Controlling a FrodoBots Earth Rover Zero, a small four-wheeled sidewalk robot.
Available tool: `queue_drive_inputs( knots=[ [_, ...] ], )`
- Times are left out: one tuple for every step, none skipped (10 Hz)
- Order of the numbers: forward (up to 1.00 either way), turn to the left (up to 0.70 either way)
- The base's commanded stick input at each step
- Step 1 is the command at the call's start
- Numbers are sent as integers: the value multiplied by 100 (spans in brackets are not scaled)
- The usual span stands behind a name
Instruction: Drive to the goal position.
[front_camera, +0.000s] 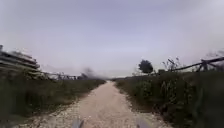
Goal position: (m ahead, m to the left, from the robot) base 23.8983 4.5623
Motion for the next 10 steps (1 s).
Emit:
queue_drive_inputs(
  knots=[
    [70, 0],
    [70, 0],
    [70, 0],
    [70, 0],
    [70, 0],
    [70, 0],
    [70, 0],
    [70, 0],
    [70, 0],
    [70, 0]
  ],
)
